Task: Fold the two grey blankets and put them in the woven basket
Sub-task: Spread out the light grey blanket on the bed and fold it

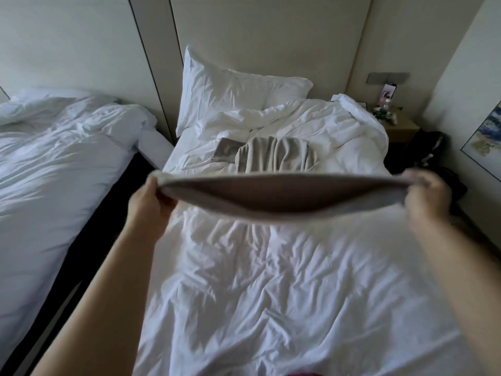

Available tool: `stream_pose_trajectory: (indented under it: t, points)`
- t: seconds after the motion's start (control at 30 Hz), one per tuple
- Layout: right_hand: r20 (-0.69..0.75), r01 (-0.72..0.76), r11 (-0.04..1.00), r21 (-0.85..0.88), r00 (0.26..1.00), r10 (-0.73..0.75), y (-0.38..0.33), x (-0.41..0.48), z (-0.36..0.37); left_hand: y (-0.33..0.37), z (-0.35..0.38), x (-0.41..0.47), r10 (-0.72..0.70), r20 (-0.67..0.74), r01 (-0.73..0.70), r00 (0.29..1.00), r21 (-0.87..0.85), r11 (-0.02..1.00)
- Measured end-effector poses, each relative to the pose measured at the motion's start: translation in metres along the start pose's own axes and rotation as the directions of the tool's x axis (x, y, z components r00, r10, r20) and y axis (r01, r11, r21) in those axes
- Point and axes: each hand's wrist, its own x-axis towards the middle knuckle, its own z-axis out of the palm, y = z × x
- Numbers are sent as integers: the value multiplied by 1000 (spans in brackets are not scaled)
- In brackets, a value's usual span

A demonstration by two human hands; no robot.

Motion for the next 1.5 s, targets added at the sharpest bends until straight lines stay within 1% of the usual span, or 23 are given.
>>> stream_pose_trajectory:
  t: [0.07,0.13,0.17,0.2,0.23,0.27,0.3,0.37,0.5,0.6,0.7,0.77,0.87,0.93,0.97,1.03,1.1,1.2,1.27,1.33,1.4,1.43,1.5]
  points:
    - [-119,321,947,-8,940,-319,-34,11,-9,18,13,4,161,38,-162,986,22,987]
    - [-64,412,906,-96,906,-419,-28,4,-9,8,8,12,280,-56,-242,958,361,901]
    - [57,403,890,-215,915,-400,-10,-5,-7,-7,-2,14,309,-83,-213,947,555,804]
    - [223,399,830,-389,915,-336,18,-15,-7,-26,-19,16,287,-111,-133,952,693,709]
    - [371,392,748,-536,905,-208,53,-28,-12,-46,-40,16,208,-155,-12,966,773,634]
    - [450,355,683,-638,892,-44,89,-43,-22,-68,-66,13,94,-213,123,972,815,567]
    - [464,303,632,-714,880,102,122,-60,-36,-89,-94,10,-7,-278,244,961,831,500]
    - [413,195,567,-801,864,286,171,-86,-68,-124,-146,-6,-106,-421,426,901,809,405]
    - [346,64,520,-852,814,467,215,-119,-104,-160,-211,-45,-234,-566,613,790,725,314]
    - [329,-53,589,-806,788,521,222,-133,-109,-175,-234,-56,-284,-558,613,780,773,163]
    - [260,-292,645,-707,740,620,218,-140,-105,-183,-231,-61,-243,-549,585,800,803,110]
    - [228,-462,642,-612,674,702,214,-141,-101,-185,-221,-62,-214,-529,561,821,817,135]
    - [171,-733,532,-423,512,842,212,-137,-96,-189,-213,-60,-211,-519,560,828,778,284]
    - [169,-767,488,-416,462,870,215,-133,-94,-189,-211,-61,-247,-475,534,845,779,328]
    - [177,-757,474,-449,445,878,216,-132,-93,-189,-211,-62,-273,-429,499,861,816,291]
    - [177,-721,416,-554,386,905,220,-132,-94,-187,-211,-62,-298,-359,412,885,901,138]
    - [140,-666,315,-676,304,942,222,-132,-97,-186,-214,-60,-300,-364,382,882,924,2]
    - [79,-596,247,-764,293,953,223,-132,-98,-182,-210,-53,-295,-411,397,862,911,-109]
    - [81,-610,281,-741,334,939,221,-131,-92,-178,-200,-46,-270,-446,438,853,894,-93]
    - [138,-657,326,-680,323,936,217,-125,-79,-178,-182,-34,-312,-542,602,781,787,139]
    - [216,-648,400,-649,347,913,197,-106,-52,-171,-143,-12,-474,-550,715,688,624,314]
    - [301,-595,494,-634,399,866,175,-84,-28,-162,-111,8,-529,-498,713,687,603,358]
    - [536,-333,757,-562,550,640,112,-14,41,-124,-16,60,-576,-309,612,757,644,459]
